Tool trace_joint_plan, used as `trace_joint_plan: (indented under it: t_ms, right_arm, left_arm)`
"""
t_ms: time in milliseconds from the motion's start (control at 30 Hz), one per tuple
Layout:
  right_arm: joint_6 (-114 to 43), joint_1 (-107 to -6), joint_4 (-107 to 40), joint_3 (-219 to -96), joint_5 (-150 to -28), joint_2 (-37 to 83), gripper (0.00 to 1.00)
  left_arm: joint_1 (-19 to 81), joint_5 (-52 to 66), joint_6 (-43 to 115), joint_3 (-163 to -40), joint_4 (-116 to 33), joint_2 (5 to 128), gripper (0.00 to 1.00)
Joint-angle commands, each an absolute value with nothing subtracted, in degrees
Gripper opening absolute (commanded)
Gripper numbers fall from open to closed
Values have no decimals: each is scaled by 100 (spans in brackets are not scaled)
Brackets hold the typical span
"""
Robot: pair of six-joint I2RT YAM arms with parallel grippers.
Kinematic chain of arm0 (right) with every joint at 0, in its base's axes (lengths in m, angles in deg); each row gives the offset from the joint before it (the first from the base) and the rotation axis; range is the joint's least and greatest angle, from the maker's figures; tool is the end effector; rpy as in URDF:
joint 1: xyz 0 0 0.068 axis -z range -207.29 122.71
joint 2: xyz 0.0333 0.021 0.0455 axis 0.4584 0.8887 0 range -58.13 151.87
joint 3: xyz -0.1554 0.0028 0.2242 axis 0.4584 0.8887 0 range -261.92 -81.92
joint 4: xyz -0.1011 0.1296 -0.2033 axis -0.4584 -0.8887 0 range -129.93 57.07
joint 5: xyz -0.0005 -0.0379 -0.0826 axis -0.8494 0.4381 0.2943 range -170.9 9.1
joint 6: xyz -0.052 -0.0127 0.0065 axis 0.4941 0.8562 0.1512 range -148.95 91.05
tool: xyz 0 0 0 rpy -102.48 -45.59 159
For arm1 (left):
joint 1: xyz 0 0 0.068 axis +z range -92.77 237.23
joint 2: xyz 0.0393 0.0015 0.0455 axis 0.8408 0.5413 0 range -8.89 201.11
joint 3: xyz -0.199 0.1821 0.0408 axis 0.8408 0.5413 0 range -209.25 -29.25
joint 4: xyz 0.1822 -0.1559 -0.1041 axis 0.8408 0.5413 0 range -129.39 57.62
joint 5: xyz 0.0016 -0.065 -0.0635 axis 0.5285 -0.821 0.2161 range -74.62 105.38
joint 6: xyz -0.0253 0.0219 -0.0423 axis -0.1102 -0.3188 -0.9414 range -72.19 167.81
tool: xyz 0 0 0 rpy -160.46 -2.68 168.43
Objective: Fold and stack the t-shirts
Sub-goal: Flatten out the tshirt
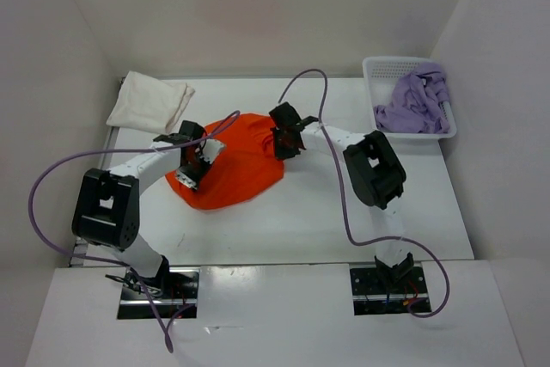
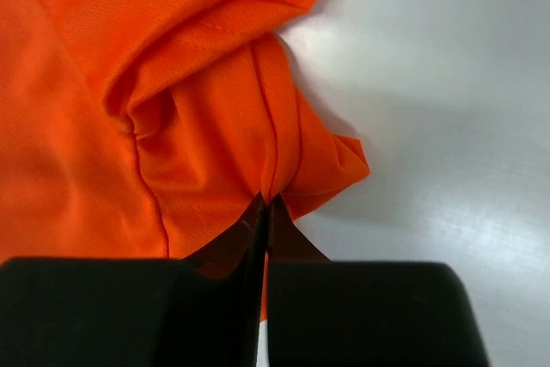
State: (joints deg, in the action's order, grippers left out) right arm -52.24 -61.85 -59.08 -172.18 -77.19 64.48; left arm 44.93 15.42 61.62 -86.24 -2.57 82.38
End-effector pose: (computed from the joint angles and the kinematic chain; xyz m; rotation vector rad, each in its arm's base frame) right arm 0.3788 0.2583 0.1622 -0.2333 2.6053 0.2827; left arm 0.2908 -0.0633 0.1853 0.6349 2.7390 0.0071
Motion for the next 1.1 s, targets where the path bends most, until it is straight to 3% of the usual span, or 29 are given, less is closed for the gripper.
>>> trace_joint_plan:
  t_ms: [0,33,233,267,300,333,400,433,467,600,700,1067]
  right_arm:
    - [-5479,-6156,-5649,-16298,-8001,5545,0]
    - [-5479,-6235,-5570,-16052,-8098,5108,0]
    - [-5602,-7438,-5823,-14777,-8643,4016,2]
    - [-5602,-7718,-5920,-14723,-8696,3900,20]
    - [-5602,-7782,-5973,-14670,-8696,3777,75]
    - [-5672,-7782,-6043,-14669,-8583,3498,89]
    - [-5734,-7704,-6158,-14669,-8145,3215,100]
    - [-5795,-7608,-6236,-14774,-8056,3092,100]
    - [-5796,-7502,-6289,-14836,-7985,2934,100]
    - [-6304,-6984,-6596,-15030,-7598,2932,100]
    - [-6700,-6702,-6834,-15030,-7300,3203,100]
    - [-6885,-6465,-6316,-14424,-7624,4277,96]
  left_arm:
    - [4492,1406,6258,-8805,-440,8401,4]
    - [4492,1459,6258,-8883,-588,8401,0]
    - [4492,2065,6591,-9708,-1064,8990,0]
    - [4492,2135,6592,-9875,-1064,9147,0]
    - [4492,2188,6592,-10234,-1125,9209,0]
    - [4492,2189,6592,-10403,-1126,9210,1]
    - [4492,2128,6531,-10632,-1065,9193,18]
    - [4492,2058,6530,-10633,-1064,9105,32]
    - [4492,2057,6470,-10633,-1064,8826,53]
    - [4492,2171,6355,-10045,-1117,7867,85]
    - [4492,2250,6424,-9633,-793,7260,91]
    - [4492,1732,6249,-8761,-370,6688,91]
